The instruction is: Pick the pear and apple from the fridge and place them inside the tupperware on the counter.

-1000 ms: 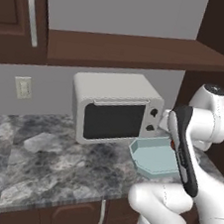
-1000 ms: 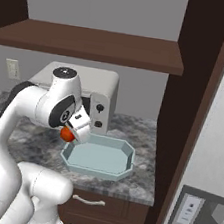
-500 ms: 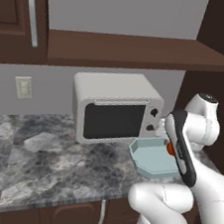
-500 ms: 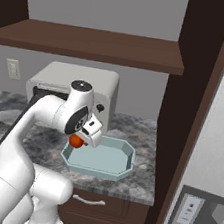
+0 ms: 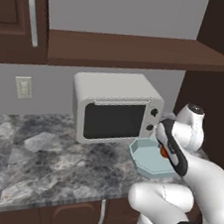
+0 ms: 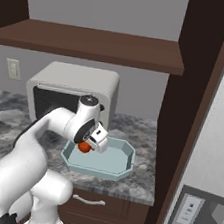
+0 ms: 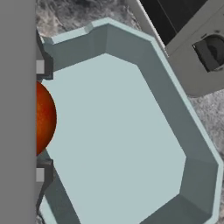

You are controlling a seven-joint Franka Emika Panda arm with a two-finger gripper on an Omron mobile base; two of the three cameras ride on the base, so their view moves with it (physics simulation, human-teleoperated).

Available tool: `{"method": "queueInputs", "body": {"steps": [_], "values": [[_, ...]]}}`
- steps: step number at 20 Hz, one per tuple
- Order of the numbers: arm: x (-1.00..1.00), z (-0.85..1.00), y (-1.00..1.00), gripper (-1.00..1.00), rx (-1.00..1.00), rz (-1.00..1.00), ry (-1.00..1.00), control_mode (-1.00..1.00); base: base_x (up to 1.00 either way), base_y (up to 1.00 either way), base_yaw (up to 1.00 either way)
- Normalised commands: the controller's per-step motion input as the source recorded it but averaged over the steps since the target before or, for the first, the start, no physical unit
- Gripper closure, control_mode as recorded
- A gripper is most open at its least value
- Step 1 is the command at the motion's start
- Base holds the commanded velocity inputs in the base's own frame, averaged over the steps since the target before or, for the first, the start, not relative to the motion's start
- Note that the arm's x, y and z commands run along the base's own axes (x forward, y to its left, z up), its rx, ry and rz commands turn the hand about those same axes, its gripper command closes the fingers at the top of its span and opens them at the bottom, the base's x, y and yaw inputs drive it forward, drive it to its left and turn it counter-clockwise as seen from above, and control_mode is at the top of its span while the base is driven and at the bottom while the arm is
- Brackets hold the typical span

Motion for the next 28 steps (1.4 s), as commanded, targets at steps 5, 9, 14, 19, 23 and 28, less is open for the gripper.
{"method": "queueInputs", "body": {"steps": [5, 9, 14, 19, 23, 28], "values": [[0.34, -0.55, -0.03, 1.0, -0.02, 0.0, 0.0, -1.0, 0.0, 0.0, 0.0], [0.08, -0.39, 0.0, 1.0, 0.0, 0.0, 0.0, -1.0, 0.0, 0.0, 0.0], [0.0, -0.41, 0.0, -1.0, -0.01, 0.0, -0.03, -1.0, 0.0, 0.0, 0.0], [-0.1, -0.11, 0.0, -1.0, 0.0, -0.05, -0.12, -1.0, 0.0, 0.0, 0.0], [-0.13, 0.13, -0.01, -1.0, 0.0, -0.24, 0.0, -1.0, 0.0, 0.0, 0.0], [-0.15, 0.51, -0.06, -1.0, 0.0, -0.21, 0.07, -1.0, 0.0, 0.0, 0.0]]}}
